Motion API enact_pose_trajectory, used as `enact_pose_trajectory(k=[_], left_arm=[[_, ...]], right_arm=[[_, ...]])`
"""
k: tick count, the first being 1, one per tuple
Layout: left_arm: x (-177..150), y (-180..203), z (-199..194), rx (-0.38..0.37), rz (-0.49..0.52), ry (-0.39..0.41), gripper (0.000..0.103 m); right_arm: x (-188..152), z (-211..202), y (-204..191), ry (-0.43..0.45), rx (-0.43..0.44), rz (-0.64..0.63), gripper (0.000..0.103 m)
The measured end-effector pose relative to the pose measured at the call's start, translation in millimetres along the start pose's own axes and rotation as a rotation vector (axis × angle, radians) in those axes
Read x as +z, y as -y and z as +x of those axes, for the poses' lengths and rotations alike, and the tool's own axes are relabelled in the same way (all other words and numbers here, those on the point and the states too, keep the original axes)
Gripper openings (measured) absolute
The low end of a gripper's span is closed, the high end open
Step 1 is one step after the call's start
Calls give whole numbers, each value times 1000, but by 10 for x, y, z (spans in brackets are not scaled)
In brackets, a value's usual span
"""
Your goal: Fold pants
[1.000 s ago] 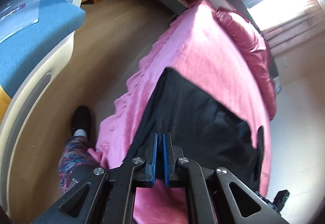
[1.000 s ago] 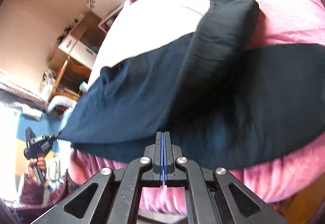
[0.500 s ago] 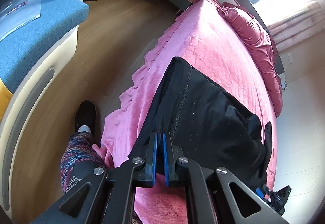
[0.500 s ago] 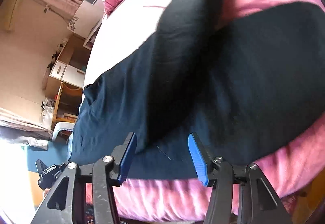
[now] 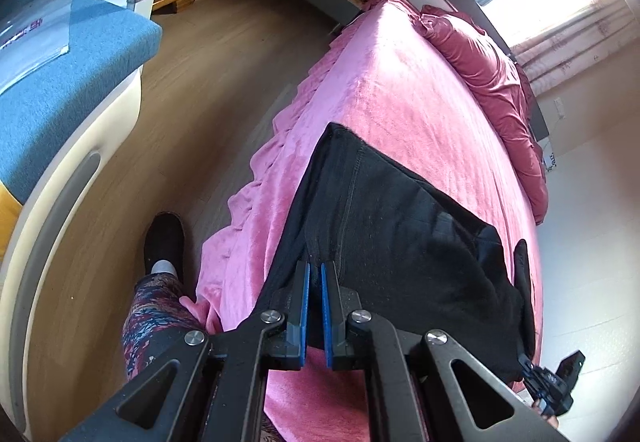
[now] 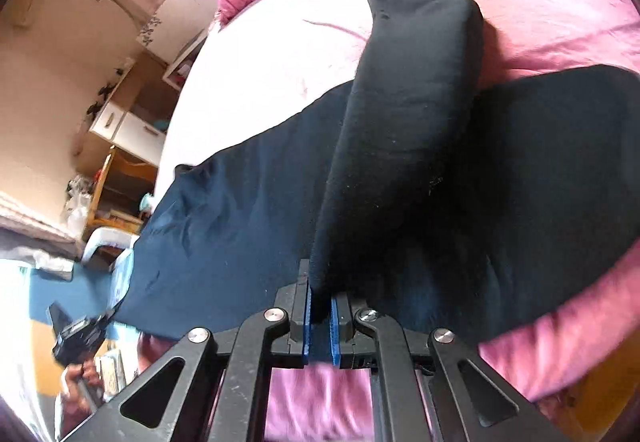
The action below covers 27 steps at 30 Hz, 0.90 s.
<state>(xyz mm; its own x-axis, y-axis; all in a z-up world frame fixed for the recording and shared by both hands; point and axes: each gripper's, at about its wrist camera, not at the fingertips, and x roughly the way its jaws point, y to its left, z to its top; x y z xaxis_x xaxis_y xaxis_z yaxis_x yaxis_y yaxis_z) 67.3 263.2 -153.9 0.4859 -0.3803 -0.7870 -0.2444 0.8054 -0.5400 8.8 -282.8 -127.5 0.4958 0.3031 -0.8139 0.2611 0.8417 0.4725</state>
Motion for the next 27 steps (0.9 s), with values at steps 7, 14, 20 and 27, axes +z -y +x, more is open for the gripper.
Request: enact_pose_trajectory(k=[7,14,20,27], left_arm=[[-112,-99,207,65,-8,-69,5],[-127,-204,267,140,-44,-89,20],[68,-115,-229,273,-57,97,27],[-90,846,-187,72,215,132,28]], right_arm=[[-238,364,167,-101,-89,-20,7],[-154,445,214,-130,-61,-10,17],[-10,-16,190,-116,-118,-99,41],[727,-225,-74,80,-260,-164,44]])
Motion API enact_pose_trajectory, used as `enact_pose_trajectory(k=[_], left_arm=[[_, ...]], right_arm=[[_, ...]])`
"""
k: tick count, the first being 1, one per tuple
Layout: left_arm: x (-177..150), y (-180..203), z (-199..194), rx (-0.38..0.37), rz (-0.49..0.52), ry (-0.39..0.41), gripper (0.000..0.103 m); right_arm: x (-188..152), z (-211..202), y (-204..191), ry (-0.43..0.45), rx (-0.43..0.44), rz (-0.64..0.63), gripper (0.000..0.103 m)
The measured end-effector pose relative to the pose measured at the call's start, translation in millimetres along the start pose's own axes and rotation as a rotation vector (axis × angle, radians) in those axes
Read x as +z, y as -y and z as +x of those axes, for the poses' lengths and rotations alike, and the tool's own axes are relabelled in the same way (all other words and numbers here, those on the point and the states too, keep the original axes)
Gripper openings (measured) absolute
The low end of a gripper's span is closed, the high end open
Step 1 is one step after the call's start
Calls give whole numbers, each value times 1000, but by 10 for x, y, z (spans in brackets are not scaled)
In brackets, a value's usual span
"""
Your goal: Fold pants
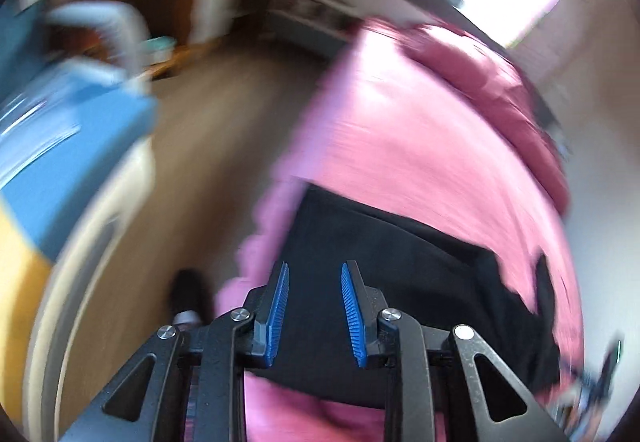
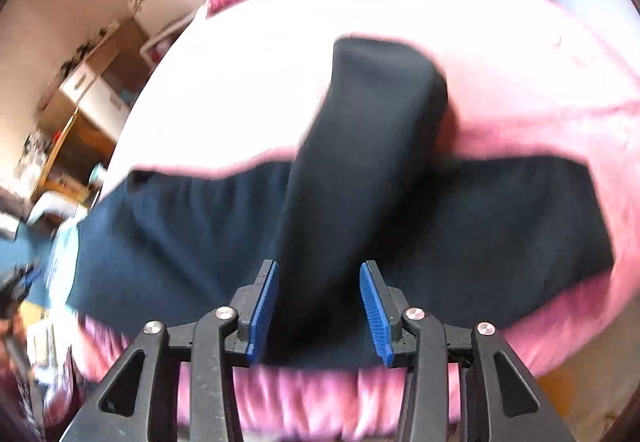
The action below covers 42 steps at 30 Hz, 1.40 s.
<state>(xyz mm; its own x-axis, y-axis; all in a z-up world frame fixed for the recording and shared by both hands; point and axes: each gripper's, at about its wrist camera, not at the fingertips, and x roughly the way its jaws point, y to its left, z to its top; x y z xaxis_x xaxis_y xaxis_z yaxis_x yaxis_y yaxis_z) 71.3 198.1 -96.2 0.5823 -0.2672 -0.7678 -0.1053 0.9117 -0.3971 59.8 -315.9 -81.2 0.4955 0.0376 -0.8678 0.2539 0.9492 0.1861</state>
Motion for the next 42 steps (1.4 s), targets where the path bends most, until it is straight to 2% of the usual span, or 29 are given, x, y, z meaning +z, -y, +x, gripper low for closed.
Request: enact_pose_trajectory(k=[1,4,7,9,13,16,18,19,20,21,22,25,31,33,37,39,42], left_arm=[[-60,203,92,-45,56,-27,28],[-278,701,361,-143,182,-105,28],[-530,1150,613,-191,317,-170,28],[-674,1412,746,-219,392,-206,28],[-808,1644,946,-259,436,-273,28],[-874,1731,1062,-271,433,-317,28],[-870,1791,1164,-270,434,-337,28],[-880,1803,1171,-269,438,-343,28],[-889,1818,1168,-270,442,-346,28],[-897,1833,1178,-275,446,-349,28],[-906,1851,1180,-279,449,-350,28],[-931,1922,1206,-288,456,-359,28],[-1027,2044,1239,-297,499,-370,28],[-1044,2083,1227,-303,516,-372,28],[-1136,2262,1255,-314,554,-372,28],[-1181,2335,1247,-318,575,-371,28],[-1221,2443,1245,-325,586,-376,28]], right_arm=[[194,69,-47,22,-27,-4,44],[608,314,-164,31,-27,21,44],[1004,630,-270,24,-77,31,45],[1186,884,-338,-6,-116,32,51],[1479,1313,-361,-52,-251,17,53],[1609,1570,-322,-94,-287,40,53],[1638,1739,-242,-142,-346,31,53],[1625,1807,-206,-165,-337,32,52],[1627,1805,-195,-160,-324,29,47],[1625,1779,-199,-151,-306,21,38],[1623,1721,-209,-141,-293,3,5],[1585,1491,-77,-102,-250,39,6],[1340,389,317,119,-108,162,6],[1184,-48,548,196,-61,226,6],[778,-765,1004,294,7,348,6],[543,-955,1283,319,28,406,6],[152,-1054,1617,322,2,493,6]])
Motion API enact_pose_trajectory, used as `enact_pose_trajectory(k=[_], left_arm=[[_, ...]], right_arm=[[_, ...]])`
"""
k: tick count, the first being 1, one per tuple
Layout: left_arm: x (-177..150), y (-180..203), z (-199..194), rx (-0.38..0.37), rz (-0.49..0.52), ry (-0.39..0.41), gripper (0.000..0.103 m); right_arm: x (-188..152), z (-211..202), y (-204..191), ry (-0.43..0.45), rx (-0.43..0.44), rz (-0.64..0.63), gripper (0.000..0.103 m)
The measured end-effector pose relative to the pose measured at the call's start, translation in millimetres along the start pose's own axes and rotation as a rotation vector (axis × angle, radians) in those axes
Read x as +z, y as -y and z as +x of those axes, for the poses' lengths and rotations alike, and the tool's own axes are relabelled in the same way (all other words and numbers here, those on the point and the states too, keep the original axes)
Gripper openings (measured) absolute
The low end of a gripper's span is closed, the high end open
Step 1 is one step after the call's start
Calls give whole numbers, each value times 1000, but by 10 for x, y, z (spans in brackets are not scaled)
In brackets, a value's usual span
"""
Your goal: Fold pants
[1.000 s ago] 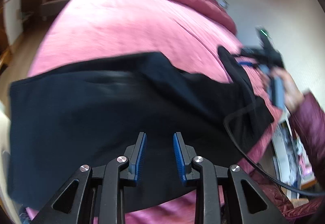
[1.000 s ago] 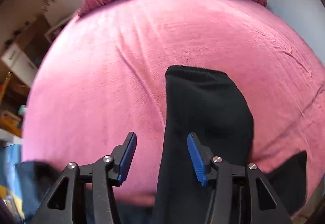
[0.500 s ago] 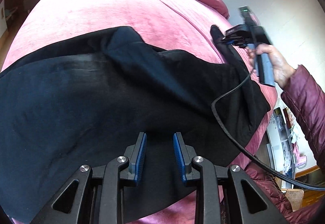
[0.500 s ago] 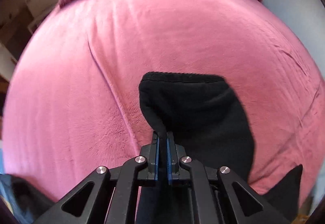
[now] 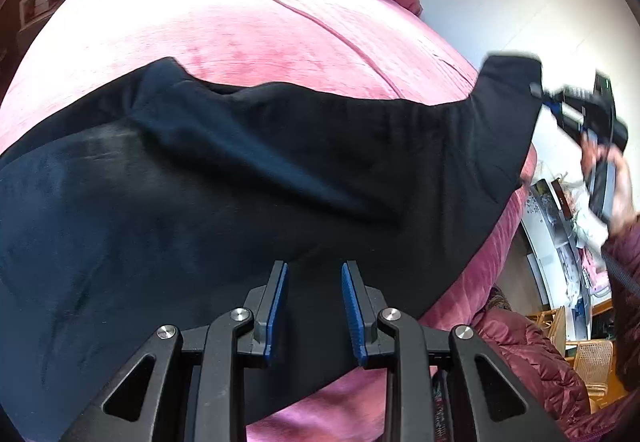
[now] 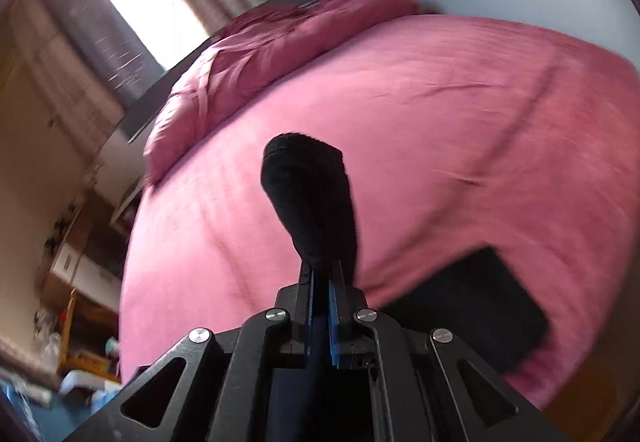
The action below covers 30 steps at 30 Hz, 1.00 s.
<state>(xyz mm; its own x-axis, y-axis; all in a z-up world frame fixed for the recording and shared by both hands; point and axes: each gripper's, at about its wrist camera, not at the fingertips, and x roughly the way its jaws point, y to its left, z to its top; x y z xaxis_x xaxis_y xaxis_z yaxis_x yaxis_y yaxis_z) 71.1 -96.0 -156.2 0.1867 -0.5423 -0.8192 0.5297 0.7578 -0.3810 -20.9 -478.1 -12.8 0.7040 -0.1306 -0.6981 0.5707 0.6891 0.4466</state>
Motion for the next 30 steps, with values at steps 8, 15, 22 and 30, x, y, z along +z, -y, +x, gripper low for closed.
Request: enact_pose_trajectory(k=[8,15,22,30], left_arm=[[56,173,94,25,44,-44,28],[115,276,152,43,67,-70,28],[117,377,223,44,99,-80,28],[92,331,261,52,94,-97,28]], right_arm=[[-514,243,1175,-90,-21,278,7],[-565,261,1558,-72,42,378,31],[-359,283,1605,-63,-49,355,8],[-486,269,1785,-118,-61,373,12]])
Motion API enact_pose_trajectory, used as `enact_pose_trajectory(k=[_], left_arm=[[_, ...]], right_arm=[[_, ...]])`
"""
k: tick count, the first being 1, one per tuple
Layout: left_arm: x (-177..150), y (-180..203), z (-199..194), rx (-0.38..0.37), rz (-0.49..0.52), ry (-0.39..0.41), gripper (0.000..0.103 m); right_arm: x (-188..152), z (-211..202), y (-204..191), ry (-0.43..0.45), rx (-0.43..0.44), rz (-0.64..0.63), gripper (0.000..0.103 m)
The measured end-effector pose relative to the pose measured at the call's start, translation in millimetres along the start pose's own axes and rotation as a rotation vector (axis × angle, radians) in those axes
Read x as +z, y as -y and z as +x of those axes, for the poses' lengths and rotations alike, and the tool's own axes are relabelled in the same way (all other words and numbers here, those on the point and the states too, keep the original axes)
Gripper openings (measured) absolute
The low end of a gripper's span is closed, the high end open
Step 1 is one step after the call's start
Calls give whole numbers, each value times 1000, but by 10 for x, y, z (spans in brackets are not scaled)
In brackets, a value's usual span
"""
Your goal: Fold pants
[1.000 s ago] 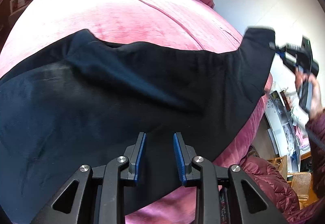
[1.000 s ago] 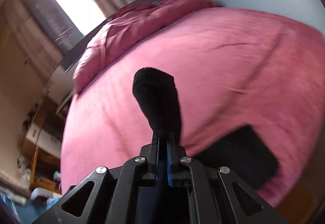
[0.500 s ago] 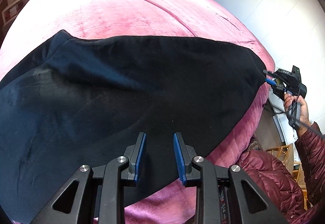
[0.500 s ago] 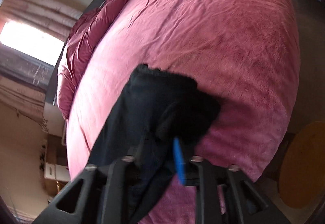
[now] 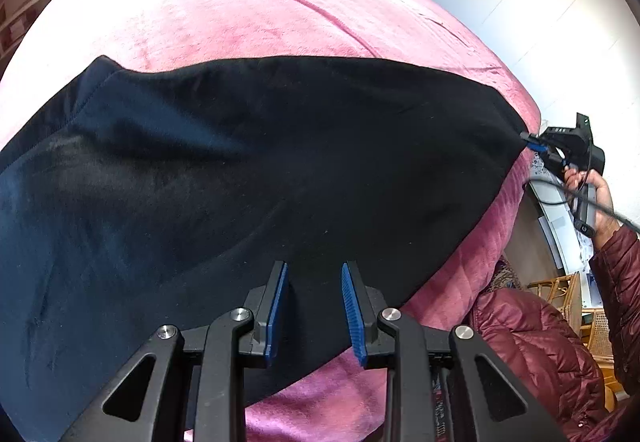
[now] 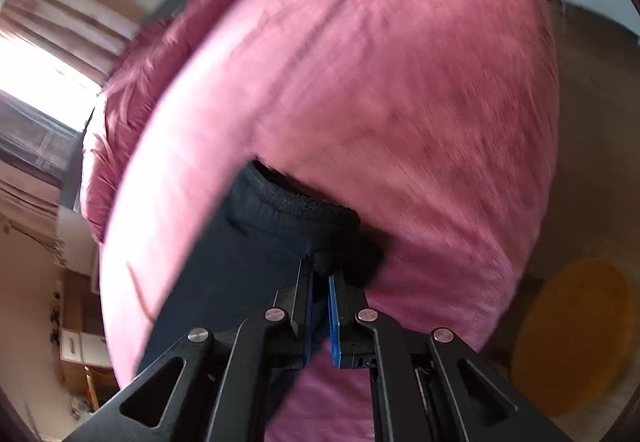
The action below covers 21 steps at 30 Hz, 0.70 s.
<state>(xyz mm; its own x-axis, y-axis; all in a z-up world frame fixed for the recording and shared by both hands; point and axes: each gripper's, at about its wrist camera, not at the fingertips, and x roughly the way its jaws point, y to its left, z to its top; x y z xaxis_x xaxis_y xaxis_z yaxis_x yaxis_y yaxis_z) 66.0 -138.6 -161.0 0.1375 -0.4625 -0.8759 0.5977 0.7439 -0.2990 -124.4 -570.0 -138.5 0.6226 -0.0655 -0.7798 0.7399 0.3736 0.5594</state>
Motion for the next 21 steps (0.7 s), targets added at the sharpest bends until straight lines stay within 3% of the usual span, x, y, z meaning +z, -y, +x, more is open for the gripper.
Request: enact_pose_trajectory(k=[1,3,4,5,12,15,16,17,19,21], left_arm=[[-2,-9,0,4,-3,-1,28],[-8,-31,-2,-1,-16,0,28],[-8,-52,-6,-1,-24,2,28],[-10,-67,-3,0,-30,1,28],[-32,-36,34,11,-28,-3,28],[-28,-19,33,14,-35,-4,28],[-27,-19,39,15,-36,-6,28],[-25,-17,48,18,-36,-9,28],[-10,6,56,22,-30,-12,28],[-7,32,57,26,-17,-14,28]], right_arm=[[-7,-7,46,3,22,25,16],[-41,-62,133,21,56,65,32],[-71,-98,163,27,67,80,46],[-120,-131,205,31,77,90,51],[-202,37,286,25,111,122,51],[-58,156,213,31,103,127,51],[-12,177,184,28,79,126,44],[25,178,136,29,57,109,24],[69,-37,-33,84,50,22,16],[49,-281,-163,151,61,-66,15]])
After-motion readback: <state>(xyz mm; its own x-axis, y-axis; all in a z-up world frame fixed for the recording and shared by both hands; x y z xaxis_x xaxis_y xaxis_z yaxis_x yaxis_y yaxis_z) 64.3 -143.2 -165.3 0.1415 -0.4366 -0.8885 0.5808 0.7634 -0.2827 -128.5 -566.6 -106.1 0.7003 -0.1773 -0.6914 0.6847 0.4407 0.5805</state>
